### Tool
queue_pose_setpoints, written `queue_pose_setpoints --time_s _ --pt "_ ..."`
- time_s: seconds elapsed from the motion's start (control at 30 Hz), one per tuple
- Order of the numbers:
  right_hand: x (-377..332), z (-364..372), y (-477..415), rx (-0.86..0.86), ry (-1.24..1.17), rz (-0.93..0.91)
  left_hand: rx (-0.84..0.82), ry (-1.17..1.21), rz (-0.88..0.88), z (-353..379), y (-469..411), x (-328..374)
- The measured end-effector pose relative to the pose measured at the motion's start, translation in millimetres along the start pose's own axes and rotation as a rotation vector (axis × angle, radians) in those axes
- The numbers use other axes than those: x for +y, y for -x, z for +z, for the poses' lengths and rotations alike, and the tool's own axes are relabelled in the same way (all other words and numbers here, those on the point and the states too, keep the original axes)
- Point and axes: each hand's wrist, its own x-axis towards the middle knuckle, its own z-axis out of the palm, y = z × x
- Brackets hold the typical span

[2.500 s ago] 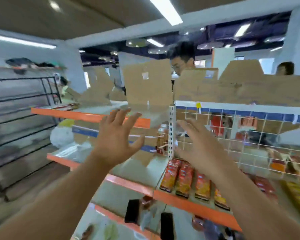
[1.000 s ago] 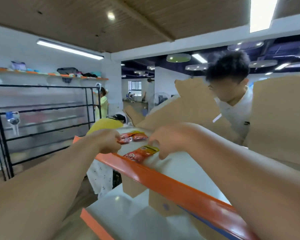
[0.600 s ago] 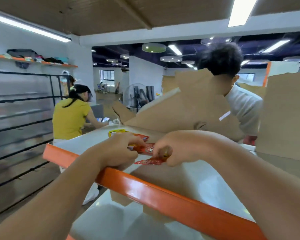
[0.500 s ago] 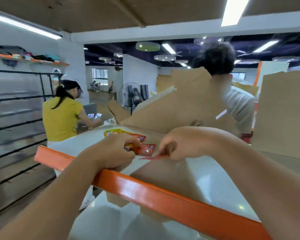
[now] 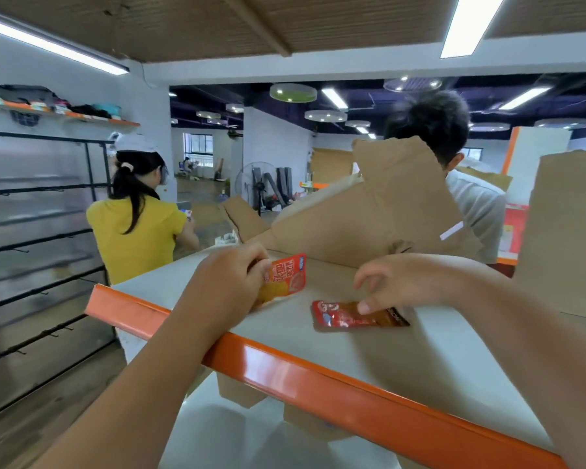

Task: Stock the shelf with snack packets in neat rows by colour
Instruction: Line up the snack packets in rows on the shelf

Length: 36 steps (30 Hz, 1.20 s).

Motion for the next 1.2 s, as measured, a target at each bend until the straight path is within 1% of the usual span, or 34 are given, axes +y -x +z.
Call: queue_pose_setpoints --time_s 0.07,0.13,0.2,0.27,0.47,0.7,0.83,0.93,1.0,1.1,1.2 --pt "-6 1 0 -0.044 -0.010 -0.053 0.005 0.036 -0.094 -1 -2 -2" --pt "-12 4 -1 -0.075 0.043 -0.073 -0.092 -0.014 -0.156 -1 -3 -3" --pt "-15 3 -1 -0.075 0.090 -0.066 -0.244 -0.130 -0.136 1 -2 -1" --pt "-15 1 2 -0.075 0.122 -0.037 -0.345 -0.173 -0.110 1 0 5" --pt "-11 0 5 -0.072 0.168 0.018 -0.457 -0.114 -0.099 -1 -3 6" --pt "-15 0 2 -0.085 0.176 -0.008 -0.426 -0.101 -0.029 1 -3 7" --pt "-14 0 2 -0.084 0.175 -0.004 -0.471 -0.044 0.013 2 -5 5" --pt "-17 -1 5 -0.087 0.167 0.003 -0.469 -0.036 0.051 1 -7 6" --pt "-20 -2 9 -0.085 0.203 0.009 -0.458 -0.026 0.074 1 -7 8" --pt "-18 -5 19 -0.046 0.246 0.037 -0.408 -0.033 0.093 1 -4 18" --pt "-9 -10 43 0.047 0.220 0.045 -0.331 0.008 0.095 0 2 39"
